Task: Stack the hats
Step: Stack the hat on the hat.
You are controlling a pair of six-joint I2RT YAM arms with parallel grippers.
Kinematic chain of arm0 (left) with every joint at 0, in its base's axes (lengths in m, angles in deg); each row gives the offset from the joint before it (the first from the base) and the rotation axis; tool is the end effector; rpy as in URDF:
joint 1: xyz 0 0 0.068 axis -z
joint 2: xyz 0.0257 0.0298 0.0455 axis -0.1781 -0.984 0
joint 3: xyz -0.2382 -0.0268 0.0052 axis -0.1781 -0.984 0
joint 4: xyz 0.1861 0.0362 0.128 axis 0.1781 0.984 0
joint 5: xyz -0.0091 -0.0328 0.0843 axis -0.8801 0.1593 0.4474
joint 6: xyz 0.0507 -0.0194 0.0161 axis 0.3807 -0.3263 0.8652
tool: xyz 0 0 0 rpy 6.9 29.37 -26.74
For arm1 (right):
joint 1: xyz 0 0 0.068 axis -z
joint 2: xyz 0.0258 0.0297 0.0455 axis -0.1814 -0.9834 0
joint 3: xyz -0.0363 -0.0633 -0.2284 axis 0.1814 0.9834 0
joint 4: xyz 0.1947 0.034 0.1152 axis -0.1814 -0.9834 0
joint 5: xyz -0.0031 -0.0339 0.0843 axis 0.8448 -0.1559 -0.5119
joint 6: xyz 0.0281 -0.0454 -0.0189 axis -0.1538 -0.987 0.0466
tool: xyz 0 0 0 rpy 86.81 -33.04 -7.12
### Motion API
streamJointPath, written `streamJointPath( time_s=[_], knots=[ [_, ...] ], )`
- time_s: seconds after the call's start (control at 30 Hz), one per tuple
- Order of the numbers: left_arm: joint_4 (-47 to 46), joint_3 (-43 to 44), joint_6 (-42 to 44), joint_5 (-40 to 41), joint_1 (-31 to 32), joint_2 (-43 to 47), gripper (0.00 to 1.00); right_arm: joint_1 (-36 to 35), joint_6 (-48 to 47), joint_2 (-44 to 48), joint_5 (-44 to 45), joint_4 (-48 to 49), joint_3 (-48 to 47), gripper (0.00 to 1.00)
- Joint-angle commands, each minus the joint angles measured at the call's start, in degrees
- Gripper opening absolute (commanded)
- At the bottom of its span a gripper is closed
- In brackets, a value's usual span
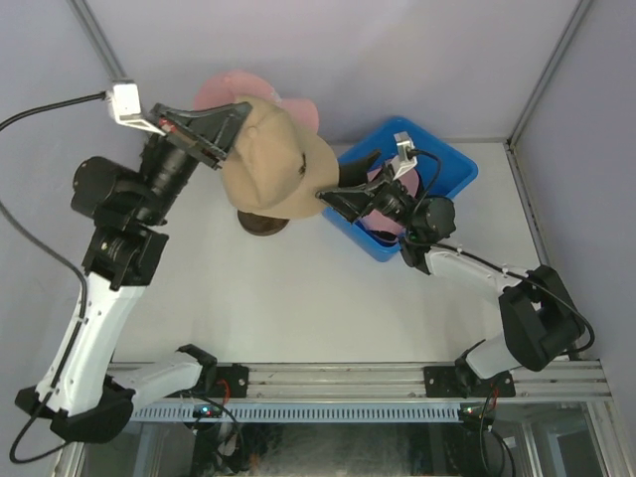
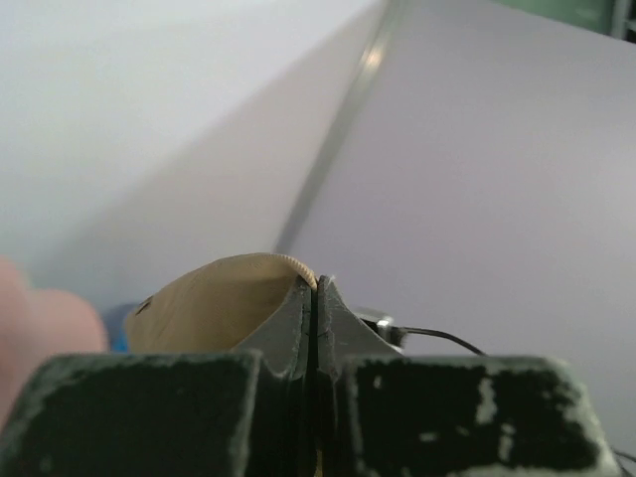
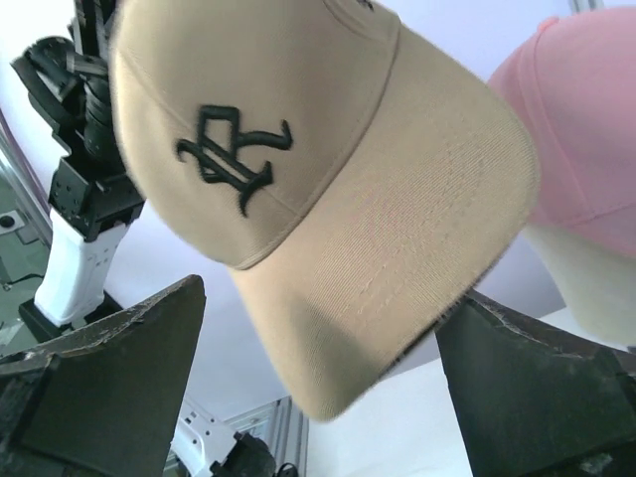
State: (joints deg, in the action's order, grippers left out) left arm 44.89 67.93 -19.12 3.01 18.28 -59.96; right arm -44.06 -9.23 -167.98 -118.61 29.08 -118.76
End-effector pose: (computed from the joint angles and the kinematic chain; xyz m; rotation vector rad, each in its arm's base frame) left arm 0.1434 -0.0872 0.5164 0.1377 1.1758 -1.0808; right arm 0.2284 0.1767 0.3447 -0.3967 1.0732 1.6372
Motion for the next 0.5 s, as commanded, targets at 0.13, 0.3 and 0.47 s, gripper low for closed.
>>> streamJointPath(
  time_s=[0.13, 0.3, 0.47],
  knots=[
    [-1.69, -5.13, -2.79, 6.60, -10.66, 4.30, 0.00, 2.65, 0.24, 3.29, -3.83, -6.16, -8.12, 0.94],
    [-1.90, -5.31, -3.31, 4.34, -12.27, 3.19, 0.00, 1.94, 0.24, 0.15, -5.50, -7.58, -14.25, 0.94],
    [-2.40, -5.79, -3.50, 4.04, -13.07, 2.47, 0.00, 1.10, 0.24, -2.43, -6.36, -7.39, -18.04, 0.94]
  ],
)
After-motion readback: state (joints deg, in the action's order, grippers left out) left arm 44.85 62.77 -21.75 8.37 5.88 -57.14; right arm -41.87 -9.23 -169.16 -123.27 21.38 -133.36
